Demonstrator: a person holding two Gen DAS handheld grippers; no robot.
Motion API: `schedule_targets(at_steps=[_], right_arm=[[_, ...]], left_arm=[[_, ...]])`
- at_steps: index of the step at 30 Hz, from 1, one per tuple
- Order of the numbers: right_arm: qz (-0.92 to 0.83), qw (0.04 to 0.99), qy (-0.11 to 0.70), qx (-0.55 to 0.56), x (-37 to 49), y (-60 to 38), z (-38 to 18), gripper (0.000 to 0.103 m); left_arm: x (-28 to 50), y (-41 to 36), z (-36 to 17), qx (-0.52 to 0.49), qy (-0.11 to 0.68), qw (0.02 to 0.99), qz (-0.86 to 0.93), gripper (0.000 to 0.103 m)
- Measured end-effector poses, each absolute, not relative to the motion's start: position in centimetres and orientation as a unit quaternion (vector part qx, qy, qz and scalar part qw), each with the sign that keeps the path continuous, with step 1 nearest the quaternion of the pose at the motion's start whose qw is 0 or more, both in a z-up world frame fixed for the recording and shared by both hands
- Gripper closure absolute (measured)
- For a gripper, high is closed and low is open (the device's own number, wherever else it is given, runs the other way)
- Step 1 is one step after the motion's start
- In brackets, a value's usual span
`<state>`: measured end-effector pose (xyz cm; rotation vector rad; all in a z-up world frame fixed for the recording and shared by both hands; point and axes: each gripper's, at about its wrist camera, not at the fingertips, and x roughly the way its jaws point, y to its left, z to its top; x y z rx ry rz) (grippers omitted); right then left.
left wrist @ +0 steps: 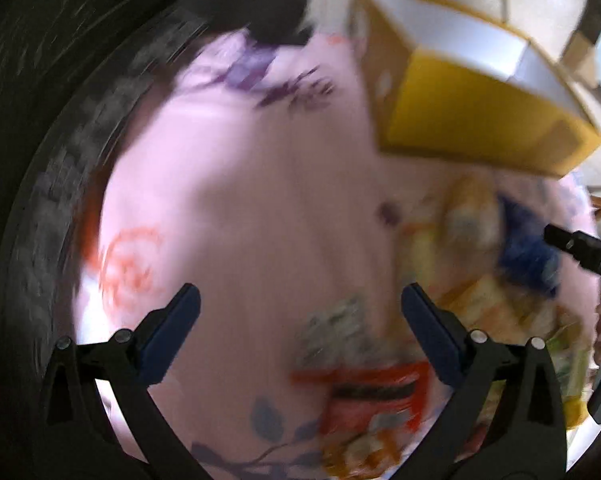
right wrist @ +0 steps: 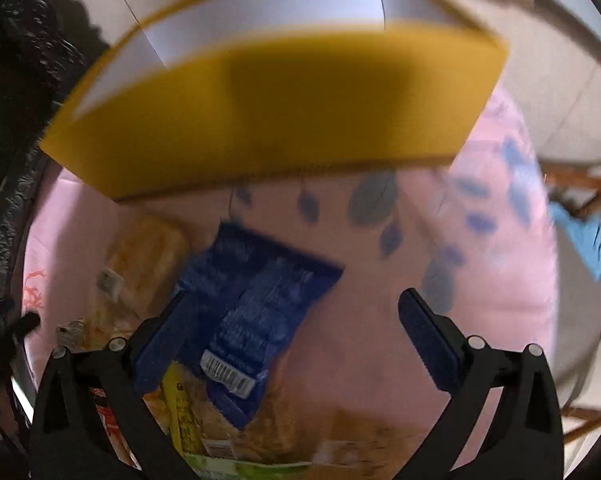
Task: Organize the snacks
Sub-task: 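Grasp the blue snack bag with the right gripper while the left grasps a red-white pack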
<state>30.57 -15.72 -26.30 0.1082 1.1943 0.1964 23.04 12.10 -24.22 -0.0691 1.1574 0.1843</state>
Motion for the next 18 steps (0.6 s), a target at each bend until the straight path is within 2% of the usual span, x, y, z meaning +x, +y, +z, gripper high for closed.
schedule_targets(at_steps=[4, 9, 13, 14, 16, 17, 18], right_arm=[[0.081, 0.823, 0.558, 0.059, 30.5, -13.9, -26.8, 0.001], [0.069, 0.824, 0.561, 0.032, 30.9, -12.1, -27.2, 0.001], [0.081, 0.809, 0.580, 0.057, 31.2, -11.2, -28.9, 0.001], [0.083, 0.815, 0.572, 0.049, 31.1, -11.0, -29.1, 0.007], [0.085, 0.837, 0.540, 0.022, 30.0, -10.2, -28.9, 0.026], [0.096, 0.839, 0.535, 0.021, 29.6, -10.1, -28.8, 0.032], [0.112, 0.833, 0.540, 0.033, 29.5, -10.2, -28.7, 0.035]], left_arm=[[22.4, 12.7, -26.7, -0.065, 0.566, 0.818, 0.081, 0.002], [22.8, 11.5, -28.7, -0.052, 0.580, 0.810, 0.075, 0.002], [23.2, 12.2, -30.1, -0.060, 0.588, 0.803, 0.084, 0.002], [23.0, 12.5, -30.0, -0.068, 0.578, 0.808, 0.088, 0.007], [22.6, 12.1, -29.4, -0.055, 0.562, 0.822, 0.081, 0.025], [22.4, 11.8, -29.0, -0.049, 0.551, 0.830, 0.071, 0.039], [22.1, 11.5, -28.8, -0.046, 0.546, 0.835, 0.059, 0.039]])
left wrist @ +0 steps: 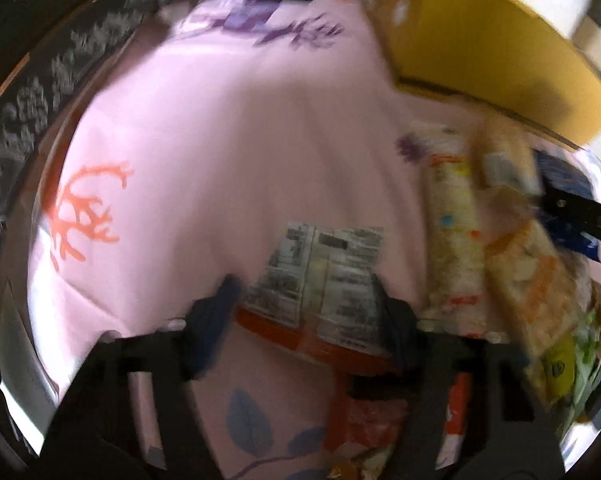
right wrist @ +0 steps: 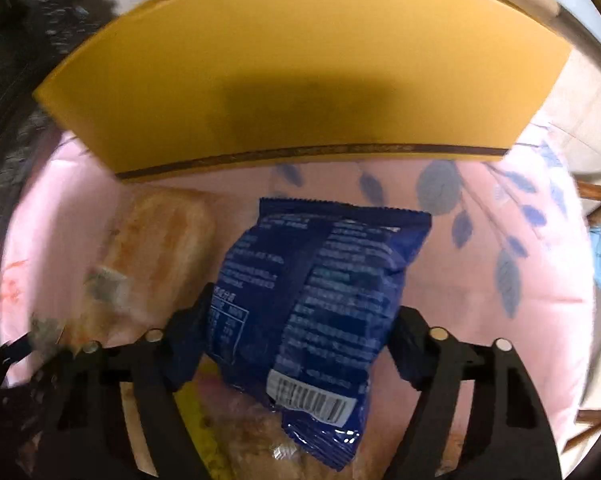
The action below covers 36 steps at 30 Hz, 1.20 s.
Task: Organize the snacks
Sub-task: 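Grasp the blue snack bag with the right gripper while the left grasps a red-white pack, then lower the red-white pack into the box with the left gripper while the right drops the blue bag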
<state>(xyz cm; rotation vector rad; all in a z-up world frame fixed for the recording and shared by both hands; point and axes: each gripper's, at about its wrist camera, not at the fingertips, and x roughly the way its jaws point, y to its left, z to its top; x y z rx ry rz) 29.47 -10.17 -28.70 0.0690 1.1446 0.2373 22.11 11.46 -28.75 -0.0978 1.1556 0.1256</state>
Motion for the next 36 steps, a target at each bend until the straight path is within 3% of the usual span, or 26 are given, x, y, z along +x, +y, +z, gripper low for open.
schedule_targets(at_steps=[6, 12, 20, 28, 36], right_arm=[[0.142, 0.836, 0.529, -0.035, 27.7, -9.2, -25.2, 0.040], [0.159, 0.851, 0.500, 0.006, 24.9, -11.5, -20.5, 0.040], [0.169, 0.883, 0.433, 0.066, 23.8, -16.1, -13.0, 0.040], [0.167, 0.921, 0.351, 0.029, 24.3, -17.7, -6.0, 0.040], [0.168, 0.929, 0.327, 0.040, 26.3, -19.5, -3.7, 0.040]], left_arm=[[20.6, 10.9, -27.8, -0.091, 0.533, 0.841, 0.020, 0.042], [20.0, 11.4, -25.5, -0.065, 0.536, 0.840, 0.055, 0.042], [19.9, 10.3, -17.2, -0.067, 0.478, 0.875, 0.038, 0.042], [23.3, 8.1, -9.7, -0.036, 0.402, 0.915, 0.020, 0.042], [25.2, 5.8, -4.8, -0.013, 0.354, 0.935, 0.002, 0.042]])
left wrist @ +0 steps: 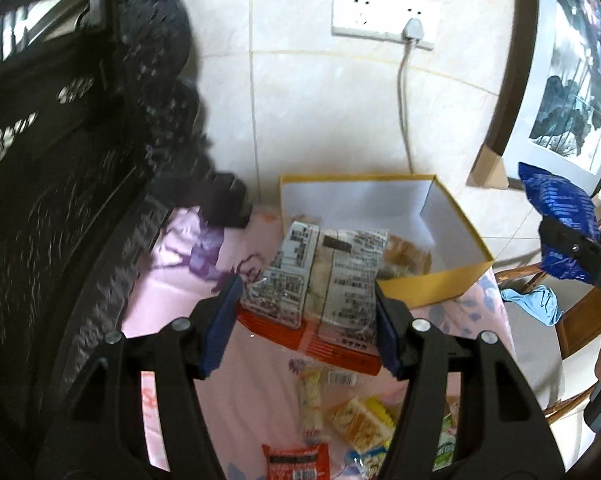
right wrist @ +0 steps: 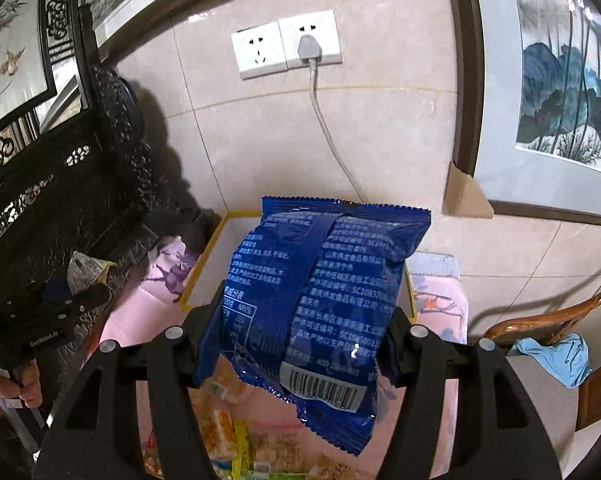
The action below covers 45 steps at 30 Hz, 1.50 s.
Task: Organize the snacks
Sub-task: 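Lower the red-white pack into the box with the left gripper while the right drops the blue bag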
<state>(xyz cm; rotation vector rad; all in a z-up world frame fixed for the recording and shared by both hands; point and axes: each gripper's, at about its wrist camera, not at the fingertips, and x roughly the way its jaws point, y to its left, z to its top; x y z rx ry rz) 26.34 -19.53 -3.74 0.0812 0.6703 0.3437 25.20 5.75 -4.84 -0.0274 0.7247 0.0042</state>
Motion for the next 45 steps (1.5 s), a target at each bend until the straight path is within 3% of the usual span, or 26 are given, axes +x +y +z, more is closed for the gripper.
schedule_targets(at_steps=[45], right_arm=[[0.134, 0.926, 0.349, 0.054, 29.4, -19.7, -7.6, 0.040]], left_arm=[[29.0, 2.3, -8.8, -0.020, 0.367, 0.930, -0.003, 0.042]])
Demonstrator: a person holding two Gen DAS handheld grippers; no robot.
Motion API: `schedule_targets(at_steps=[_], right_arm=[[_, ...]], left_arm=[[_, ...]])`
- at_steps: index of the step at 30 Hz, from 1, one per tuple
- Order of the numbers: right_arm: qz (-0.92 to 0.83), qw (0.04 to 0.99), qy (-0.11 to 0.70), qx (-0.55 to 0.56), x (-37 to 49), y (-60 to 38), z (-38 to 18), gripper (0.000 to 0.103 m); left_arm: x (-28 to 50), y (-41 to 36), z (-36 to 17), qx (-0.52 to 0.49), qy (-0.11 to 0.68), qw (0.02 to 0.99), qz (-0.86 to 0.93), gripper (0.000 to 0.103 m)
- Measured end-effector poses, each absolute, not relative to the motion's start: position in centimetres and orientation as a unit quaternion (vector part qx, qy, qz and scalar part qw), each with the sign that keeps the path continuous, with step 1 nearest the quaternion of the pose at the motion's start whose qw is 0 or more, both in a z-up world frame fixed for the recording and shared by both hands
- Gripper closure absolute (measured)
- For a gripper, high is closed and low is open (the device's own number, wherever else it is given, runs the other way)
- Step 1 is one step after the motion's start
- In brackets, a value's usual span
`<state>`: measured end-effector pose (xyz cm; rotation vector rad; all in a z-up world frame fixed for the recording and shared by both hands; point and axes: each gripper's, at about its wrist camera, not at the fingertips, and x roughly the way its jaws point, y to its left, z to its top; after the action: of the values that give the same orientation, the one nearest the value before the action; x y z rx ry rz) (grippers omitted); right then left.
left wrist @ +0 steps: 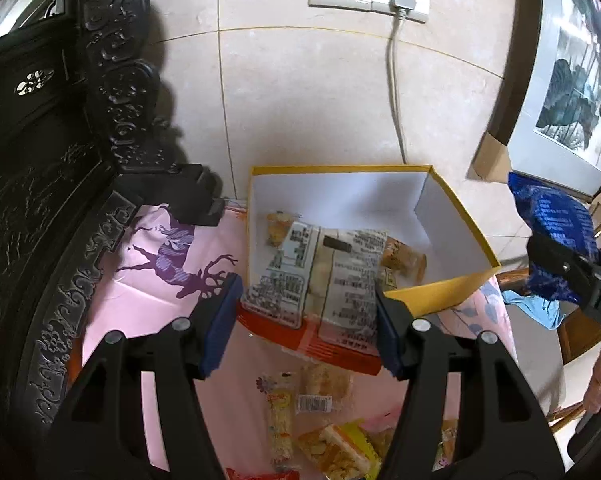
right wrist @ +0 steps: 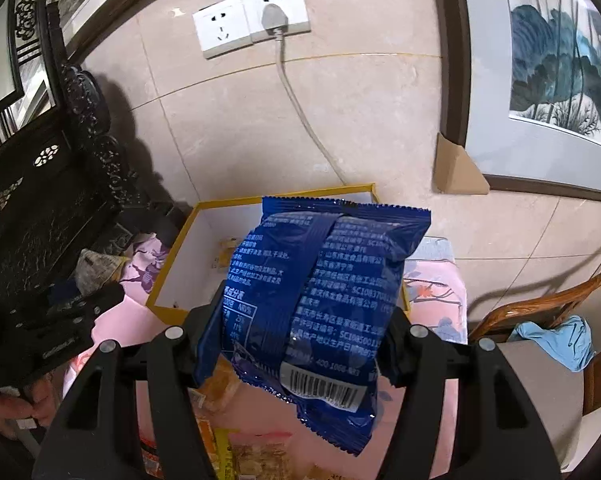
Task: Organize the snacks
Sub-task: 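Lower the red-white pack into the box with the left gripper while the right drops the blue bag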
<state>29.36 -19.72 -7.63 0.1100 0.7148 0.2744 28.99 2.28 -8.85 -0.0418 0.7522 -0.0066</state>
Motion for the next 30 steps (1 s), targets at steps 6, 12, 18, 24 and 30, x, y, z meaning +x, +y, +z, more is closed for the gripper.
schedule_targets(at_steps=[6, 12, 18, 24, 30], right_arm=[[0.139, 0.930, 0.333, 0.064, 29.4, -19.9, -7.2, 0.040], [0.149, 0.933, 0.317, 0.085, 31.4, -20.1, -5.0, 0.040], [0.154, 0.944, 0.289, 0.032, 35.4, -18.5, -2.8, 0.040], [0.139, 0.946, 0.293, 0.014, 38.9, -17.6, -3.3, 0.039], [0.136, 0.932, 0.334, -0.025, 40.9, -16.4, -6.9, 0.001]], left_arm=[[28.7, 2.4, -8.0, -0.012, 0.358, 0.933, -0.011, 0.042], [30.7, 1.6, -5.1, 0.030, 0.327, 0.945, -0.017, 0.042], [33.9, 1.5, -3.6, 0.040, 0.316, 0.948, -0.006, 0.042], [37.1, 1.5, -4.3, 0.038, 0.324, 0.945, -0.012, 0.039], [38.3, 2.6, -9.2, 0.044, 0.373, 0.926, 0.030, 0.002]])
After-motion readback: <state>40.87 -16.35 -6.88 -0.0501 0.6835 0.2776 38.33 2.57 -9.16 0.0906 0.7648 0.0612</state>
